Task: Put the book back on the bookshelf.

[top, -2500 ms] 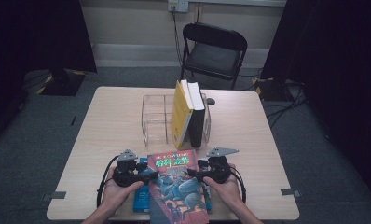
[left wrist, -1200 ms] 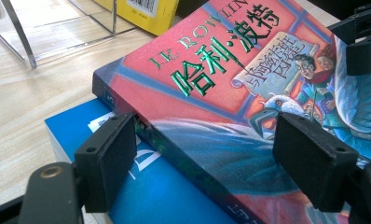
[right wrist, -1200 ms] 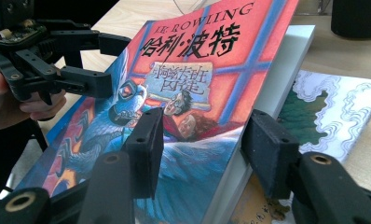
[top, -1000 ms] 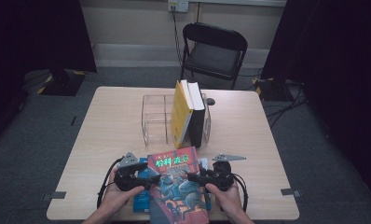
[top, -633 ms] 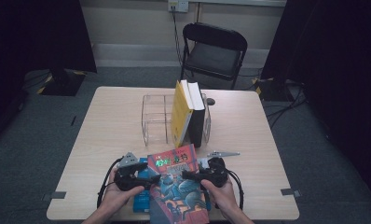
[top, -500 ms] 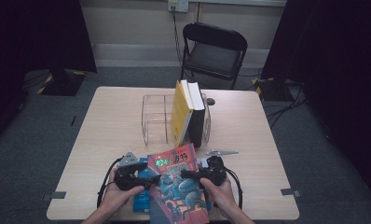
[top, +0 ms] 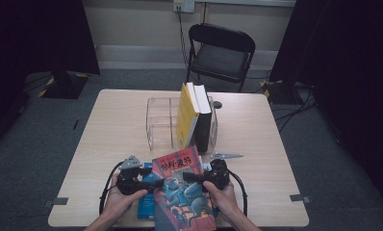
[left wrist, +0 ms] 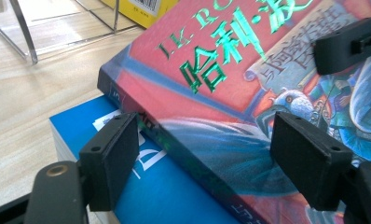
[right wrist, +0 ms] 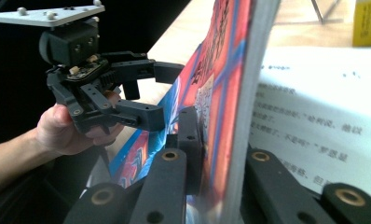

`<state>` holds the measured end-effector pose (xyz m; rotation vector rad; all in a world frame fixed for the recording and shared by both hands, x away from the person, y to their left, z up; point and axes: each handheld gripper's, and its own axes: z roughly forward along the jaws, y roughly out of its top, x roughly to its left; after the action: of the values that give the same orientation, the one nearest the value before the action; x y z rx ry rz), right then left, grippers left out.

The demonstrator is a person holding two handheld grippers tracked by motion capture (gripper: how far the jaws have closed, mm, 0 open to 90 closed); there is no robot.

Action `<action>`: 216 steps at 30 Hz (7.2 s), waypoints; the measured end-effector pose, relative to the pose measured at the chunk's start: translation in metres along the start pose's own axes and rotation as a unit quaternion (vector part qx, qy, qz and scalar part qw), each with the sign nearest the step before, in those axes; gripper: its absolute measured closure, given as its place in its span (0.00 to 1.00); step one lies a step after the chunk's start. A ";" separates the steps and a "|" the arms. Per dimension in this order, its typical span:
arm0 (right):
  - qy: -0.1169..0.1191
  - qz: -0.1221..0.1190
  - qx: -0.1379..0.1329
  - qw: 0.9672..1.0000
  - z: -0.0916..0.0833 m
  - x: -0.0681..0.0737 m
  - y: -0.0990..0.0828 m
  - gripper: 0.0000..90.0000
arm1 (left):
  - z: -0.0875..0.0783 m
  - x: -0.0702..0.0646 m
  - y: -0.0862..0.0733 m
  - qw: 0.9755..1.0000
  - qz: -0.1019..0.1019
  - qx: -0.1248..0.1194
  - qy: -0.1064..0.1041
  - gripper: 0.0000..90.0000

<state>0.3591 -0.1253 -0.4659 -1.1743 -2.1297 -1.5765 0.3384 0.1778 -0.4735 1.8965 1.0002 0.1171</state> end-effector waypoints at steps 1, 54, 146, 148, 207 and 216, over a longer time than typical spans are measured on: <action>0.000 -0.002 -0.003 1.000 -0.001 0.002 0.000 0.93 | 0.000 0.000 0.000 1.000 -0.006 0.000 -0.003 0.25; -0.027 -0.136 -0.056 0.989 -0.020 0.058 0.018 0.93 | -0.011 -0.012 0.014 0.988 -0.058 -0.038 -0.136 0.59; -0.010 -0.199 -0.129 0.971 -0.066 0.059 0.057 0.48 | -0.066 -0.069 0.061 0.972 0.138 -0.174 -0.080 0.78; -0.010 -0.202 -0.127 0.971 -0.067 0.061 0.056 0.50 | -0.063 -0.072 0.063 0.971 0.144 -0.174 -0.074 0.78; -0.208 -0.111 0.007 0.972 -0.105 -0.040 -0.008 0.31 | -0.068 -0.038 0.082 0.975 0.001 -0.216 0.054 0.83; -0.245 -0.113 0.051 0.962 -0.091 -0.058 -0.015 0.24 | -0.057 -0.037 0.095 0.973 0.004 -0.216 0.083 0.83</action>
<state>0.3622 -0.2334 -0.4768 -1.4470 -2.7049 -1.3361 0.3435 0.1726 -0.3574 1.5083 0.9844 0.4672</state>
